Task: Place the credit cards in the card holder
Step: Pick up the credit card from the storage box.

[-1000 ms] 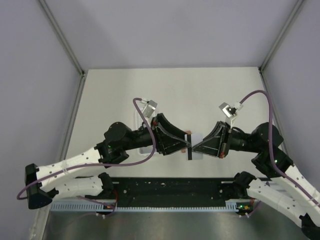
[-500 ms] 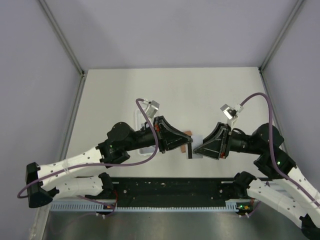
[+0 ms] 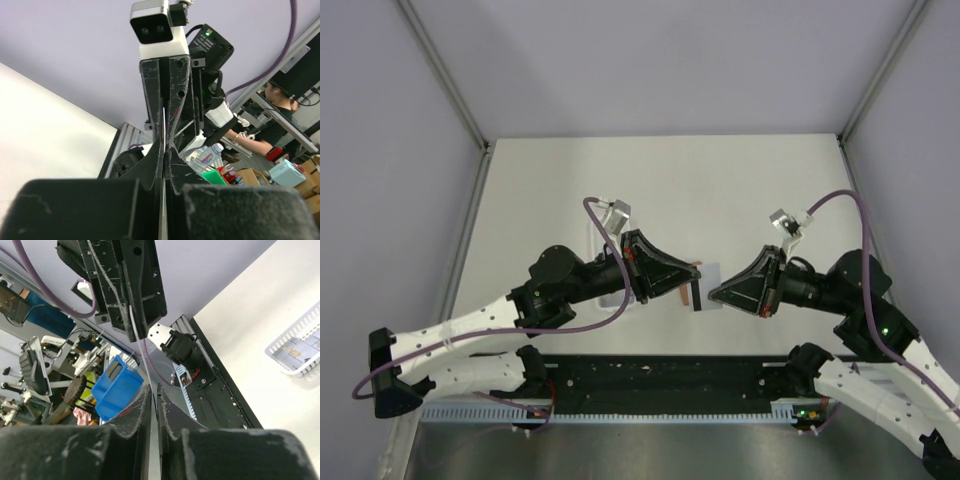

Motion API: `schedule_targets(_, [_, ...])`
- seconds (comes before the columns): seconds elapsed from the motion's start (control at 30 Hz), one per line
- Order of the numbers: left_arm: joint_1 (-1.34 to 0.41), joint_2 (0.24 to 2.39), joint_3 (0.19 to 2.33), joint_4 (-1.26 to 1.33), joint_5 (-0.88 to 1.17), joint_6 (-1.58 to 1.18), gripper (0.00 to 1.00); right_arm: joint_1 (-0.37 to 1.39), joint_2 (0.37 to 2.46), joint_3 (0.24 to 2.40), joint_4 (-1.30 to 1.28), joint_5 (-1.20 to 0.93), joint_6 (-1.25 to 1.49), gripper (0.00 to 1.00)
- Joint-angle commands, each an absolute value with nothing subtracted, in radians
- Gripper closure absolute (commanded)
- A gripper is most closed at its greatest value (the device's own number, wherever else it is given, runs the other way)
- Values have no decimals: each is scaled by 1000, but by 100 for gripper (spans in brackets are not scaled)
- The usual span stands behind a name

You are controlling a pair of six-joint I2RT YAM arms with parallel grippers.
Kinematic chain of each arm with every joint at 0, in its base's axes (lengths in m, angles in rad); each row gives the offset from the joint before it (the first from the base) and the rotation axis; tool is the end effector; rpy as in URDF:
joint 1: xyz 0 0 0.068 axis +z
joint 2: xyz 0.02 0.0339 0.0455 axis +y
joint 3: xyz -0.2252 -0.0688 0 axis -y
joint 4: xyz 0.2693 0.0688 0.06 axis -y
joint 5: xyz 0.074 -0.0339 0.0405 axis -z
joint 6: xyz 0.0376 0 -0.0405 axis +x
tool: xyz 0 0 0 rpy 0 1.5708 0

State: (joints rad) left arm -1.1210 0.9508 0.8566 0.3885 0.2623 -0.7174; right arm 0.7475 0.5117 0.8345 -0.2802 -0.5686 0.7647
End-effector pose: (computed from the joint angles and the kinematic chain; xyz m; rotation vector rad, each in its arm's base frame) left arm 0.1079 -0.2460 0.3632 0.5544 1.3971 -1.7046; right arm 0.1077 0.1274 0.3706 -0.5047 1.7074 1.5814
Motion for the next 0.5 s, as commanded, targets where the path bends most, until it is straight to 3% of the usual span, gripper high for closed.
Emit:
schedule_targets(0.0, [-1124, 933, 853, 433, 262, -707, 100, 741, 505, 873, -291, -514, 742, 99])
schedule_targets(0.07, [-1124, 933, 853, 433, 261, -707, 100, 741, 503, 874, -299, -503, 739, 100])
schedule_targets(0.3, [-1124, 942, 842, 460, 281, -721, 66, 741, 485, 870, -305, -465, 736, 100])
schedule_targets(0.47, [-1127, 971, 822, 531, 316, -756, 60, 741, 468, 861, -296, -439, 747, 100])
